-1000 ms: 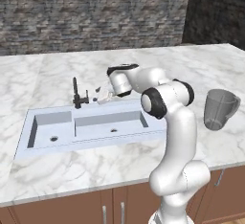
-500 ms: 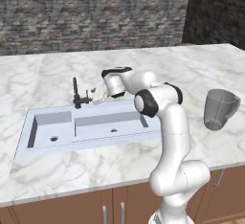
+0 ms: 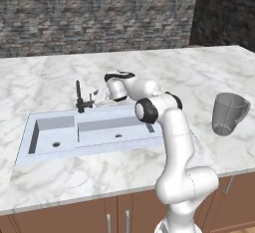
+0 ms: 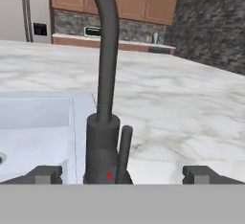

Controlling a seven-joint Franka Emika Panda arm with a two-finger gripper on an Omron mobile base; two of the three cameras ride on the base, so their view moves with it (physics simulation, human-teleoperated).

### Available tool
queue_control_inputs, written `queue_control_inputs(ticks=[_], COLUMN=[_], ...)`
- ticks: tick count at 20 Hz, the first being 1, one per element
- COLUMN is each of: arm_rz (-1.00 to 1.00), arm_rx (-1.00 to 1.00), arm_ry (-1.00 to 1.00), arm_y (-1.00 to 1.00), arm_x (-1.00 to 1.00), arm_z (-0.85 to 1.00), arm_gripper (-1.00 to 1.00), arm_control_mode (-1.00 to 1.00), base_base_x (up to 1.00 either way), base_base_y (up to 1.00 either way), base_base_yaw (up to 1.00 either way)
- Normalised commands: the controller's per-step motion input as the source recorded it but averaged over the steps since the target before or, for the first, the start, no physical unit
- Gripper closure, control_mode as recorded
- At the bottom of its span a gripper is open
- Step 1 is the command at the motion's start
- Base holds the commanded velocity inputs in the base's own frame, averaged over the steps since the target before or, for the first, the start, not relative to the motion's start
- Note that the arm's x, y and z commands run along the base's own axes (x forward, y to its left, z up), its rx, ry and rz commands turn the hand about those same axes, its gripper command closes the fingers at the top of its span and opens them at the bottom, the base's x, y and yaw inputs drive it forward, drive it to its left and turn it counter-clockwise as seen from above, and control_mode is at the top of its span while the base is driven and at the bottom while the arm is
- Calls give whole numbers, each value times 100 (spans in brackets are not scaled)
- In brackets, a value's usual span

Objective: Turn on the sink faucet and place the jug under the water for a few seconds to fill it up.

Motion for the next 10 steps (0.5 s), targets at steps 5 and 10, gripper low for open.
queue_control_inputs(ticks=[5, 10], arm_rz=[0, 0], arm_rx=[1, 0], arm_ry=[0, 0], arm_y=[35, 46], arm_x=[11, 3], arm_z=[-4, 0], arm_gripper=[-100, -100], arm_control_mode=[-100, -100], base_base_x=[0, 0], base_base_y=[0, 0], base_base_yaw=[0, 0])
